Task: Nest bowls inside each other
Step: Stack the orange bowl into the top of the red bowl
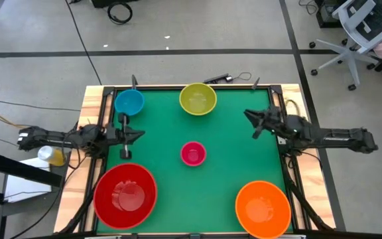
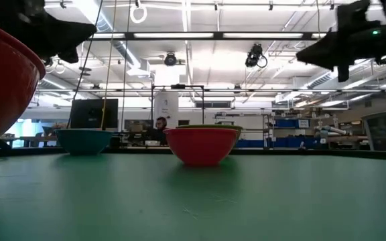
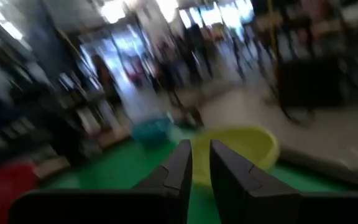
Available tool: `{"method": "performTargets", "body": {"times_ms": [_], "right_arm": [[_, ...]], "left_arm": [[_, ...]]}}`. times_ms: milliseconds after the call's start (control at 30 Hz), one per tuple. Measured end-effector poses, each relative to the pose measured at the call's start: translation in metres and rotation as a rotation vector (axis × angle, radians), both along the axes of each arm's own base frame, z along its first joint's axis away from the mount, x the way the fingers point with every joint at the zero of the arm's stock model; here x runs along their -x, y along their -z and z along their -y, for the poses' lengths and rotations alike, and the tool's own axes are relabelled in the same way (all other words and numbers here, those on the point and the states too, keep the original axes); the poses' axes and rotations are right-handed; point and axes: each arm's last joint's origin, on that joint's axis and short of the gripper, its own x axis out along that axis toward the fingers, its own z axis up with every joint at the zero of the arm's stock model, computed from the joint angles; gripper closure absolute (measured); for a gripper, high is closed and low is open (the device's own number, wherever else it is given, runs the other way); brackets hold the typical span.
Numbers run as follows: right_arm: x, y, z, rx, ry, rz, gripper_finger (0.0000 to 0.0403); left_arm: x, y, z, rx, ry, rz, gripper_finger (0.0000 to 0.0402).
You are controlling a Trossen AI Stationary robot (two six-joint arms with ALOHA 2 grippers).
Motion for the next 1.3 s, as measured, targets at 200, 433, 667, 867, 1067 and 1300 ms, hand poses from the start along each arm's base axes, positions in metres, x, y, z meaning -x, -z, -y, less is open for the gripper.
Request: {"method": "performTargets", "body": {"times_ms": [200,433,667,867,1067,1300], "right_arm": [[-0.024,-0.027,0.007,-0.068,-0.113,-0.348,0.0304],[-0.041,-0.056,0.006,-0.113,-0.304,-0.617,0.0236],[-0.041,-0.066,-0.001,-0.257,-0.483,-0.789,0.0208],[-0.036,-0.062,-0.016,-0.410,-0.592,-0.836,0.0209],[-0.031,-0.058,-0.033,-0.520,-0.629,-0.904,0.0209],[-0.025,-0.056,-0.053,-0.629,-0.642,-0.952,0.0209]], "left_arm": [[-0.008,0.003,-0.009,0.048,-0.095,-0.024,0.0332],[-0.012,-0.002,-0.017,0.054,-0.168,-0.030,0.0287],[-0.012,-0.004,-0.020,0.031,-0.195,-0.035,0.0285],[-0.012,-0.004,-0.021,0.029,-0.201,-0.032,0.0285],[-0.012,-0.005,-0.021,0.029,-0.201,-0.031,0.0285],[-0.013,-0.004,-0.019,0.042,-0.173,-0.037,0.0285]]}}
